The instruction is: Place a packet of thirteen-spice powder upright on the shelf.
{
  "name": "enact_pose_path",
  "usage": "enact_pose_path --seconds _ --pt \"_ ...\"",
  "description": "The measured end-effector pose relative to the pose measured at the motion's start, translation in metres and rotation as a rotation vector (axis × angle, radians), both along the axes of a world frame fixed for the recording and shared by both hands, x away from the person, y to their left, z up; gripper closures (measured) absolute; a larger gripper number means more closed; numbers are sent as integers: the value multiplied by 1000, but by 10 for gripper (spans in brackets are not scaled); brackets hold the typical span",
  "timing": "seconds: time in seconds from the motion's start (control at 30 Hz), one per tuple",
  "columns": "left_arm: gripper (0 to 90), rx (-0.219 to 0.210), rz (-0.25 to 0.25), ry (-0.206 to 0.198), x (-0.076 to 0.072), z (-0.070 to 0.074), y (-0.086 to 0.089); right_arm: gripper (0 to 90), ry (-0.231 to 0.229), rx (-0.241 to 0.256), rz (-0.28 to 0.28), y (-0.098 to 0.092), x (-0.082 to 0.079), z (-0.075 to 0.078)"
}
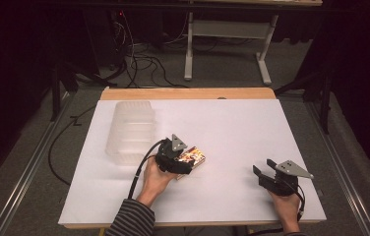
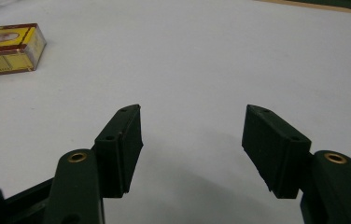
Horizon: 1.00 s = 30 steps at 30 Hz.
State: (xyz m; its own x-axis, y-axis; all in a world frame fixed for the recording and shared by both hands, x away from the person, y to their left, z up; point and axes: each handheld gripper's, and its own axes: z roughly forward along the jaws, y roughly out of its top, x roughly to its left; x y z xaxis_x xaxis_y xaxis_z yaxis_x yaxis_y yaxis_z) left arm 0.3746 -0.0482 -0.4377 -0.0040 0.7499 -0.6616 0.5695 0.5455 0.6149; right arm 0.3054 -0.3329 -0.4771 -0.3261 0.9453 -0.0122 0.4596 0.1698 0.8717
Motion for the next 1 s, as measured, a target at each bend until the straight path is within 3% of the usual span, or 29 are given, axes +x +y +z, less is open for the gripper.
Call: enact_pose_path --seconds 0.27,0.67,1.0 --pt "204 37 -21 16 9 -3 -15 384 2 -4 1 0 0 0" --pt "203 116 -47 65 23 -21 -35 385 3 -2 1 0 0 0" --pt "209 133 -58 80 25 -29 -44 384 2 -2 -2 0 0 0"
